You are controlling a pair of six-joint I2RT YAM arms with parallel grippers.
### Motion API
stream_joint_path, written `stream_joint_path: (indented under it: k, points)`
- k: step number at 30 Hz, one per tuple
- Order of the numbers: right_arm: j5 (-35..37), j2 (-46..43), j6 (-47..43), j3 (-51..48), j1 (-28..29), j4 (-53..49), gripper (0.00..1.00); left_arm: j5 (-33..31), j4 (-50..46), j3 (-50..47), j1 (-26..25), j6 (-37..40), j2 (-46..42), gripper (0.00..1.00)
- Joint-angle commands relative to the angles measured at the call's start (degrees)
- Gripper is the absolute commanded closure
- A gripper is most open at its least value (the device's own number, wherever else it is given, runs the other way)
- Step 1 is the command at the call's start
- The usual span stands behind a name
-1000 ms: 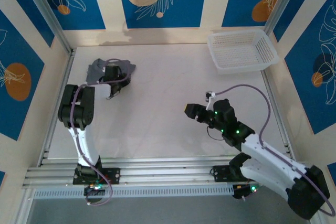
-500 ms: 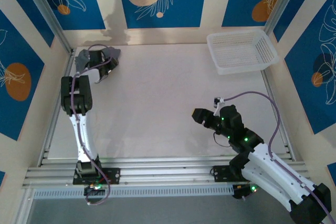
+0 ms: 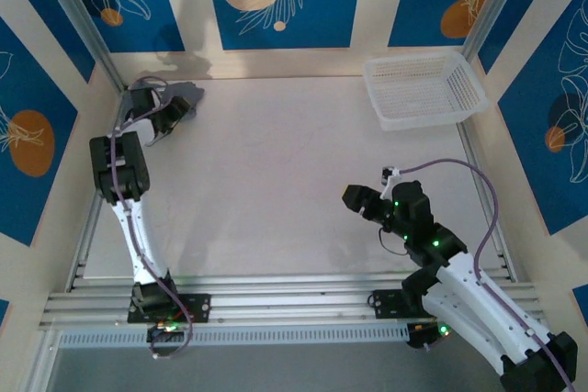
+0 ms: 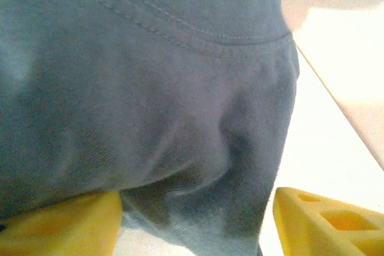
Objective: Fold the inside-out t-shirt
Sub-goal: Move the T-shirt to the top-left of the table, then reset both arms
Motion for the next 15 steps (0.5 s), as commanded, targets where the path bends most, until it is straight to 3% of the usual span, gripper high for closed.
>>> stream_joint_path:
  k: [1,4,8,13,15]
  points:
    - [-1.29,0.13,-2.70,2.36,-1.31,-0.12,0.37,1.25,-3.00,-3.73,1.84,1.81,-4.80,0.25]
    - [-0.84,0.17,-6.63,2.87,-4.74,-0.78,0.32,3.26,1.32,-10.77,0.79,0.43,-12.31,0.13]
    - [-0.39,3.00,-16.36,3.57,-11.11,0.26,0.19,-0.55,5.04,-24.95,-3.65,2.39,-28.78,0.01]
    - [-4.65,11.58,-19.25,3.01,-21.17,8.53,0.12,-7.57,4.41,-40.44,-12.44,6.35,-49.29,0.01]
    - [-3.07,16.26,-18.79,2.80,-24.09,12.84,0.11,-10.98,3.07,-45.64,-17.61,7.79,-56.33,0.01]
